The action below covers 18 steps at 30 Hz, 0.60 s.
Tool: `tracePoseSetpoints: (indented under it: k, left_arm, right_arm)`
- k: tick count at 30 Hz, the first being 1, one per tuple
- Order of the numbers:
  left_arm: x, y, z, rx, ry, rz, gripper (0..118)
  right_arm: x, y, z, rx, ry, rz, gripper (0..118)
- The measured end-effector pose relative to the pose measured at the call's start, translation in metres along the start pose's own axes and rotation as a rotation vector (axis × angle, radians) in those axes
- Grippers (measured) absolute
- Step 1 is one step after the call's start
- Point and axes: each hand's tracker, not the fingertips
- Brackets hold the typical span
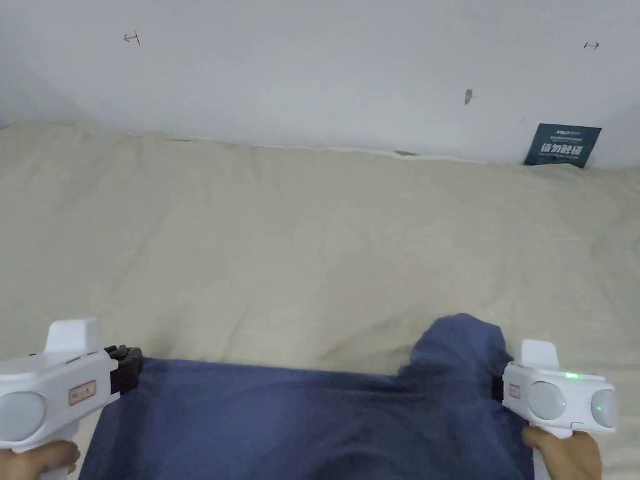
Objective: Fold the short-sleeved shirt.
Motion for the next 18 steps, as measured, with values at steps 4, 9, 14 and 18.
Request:
tracePoseSetpoints:
  k: [4,9,14,18]
  left_arm:
    - [0.008,-0.003,0.019,0.018,0.008,0.009,2]
    - [0.019,-0.011,0.056,0.060,0.029,0.013,2]
    - [0.020,-0.028,0.090,0.077,0.061,0.040,2]
    - [0.018,-0.054,0.109,0.056,0.084,0.059,2]
  right_arm:
    - [0.009,0.000,0.054,0.103,0.054,-0.033,4]
    - [0.027,-0.016,0.157,0.225,0.161,-0.066,4]
    - [0.047,-0.058,0.229,0.270,0.228,-0.085,4]
    - [0.051,-0.106,0.265,0.270,0.258,-0.095,4]
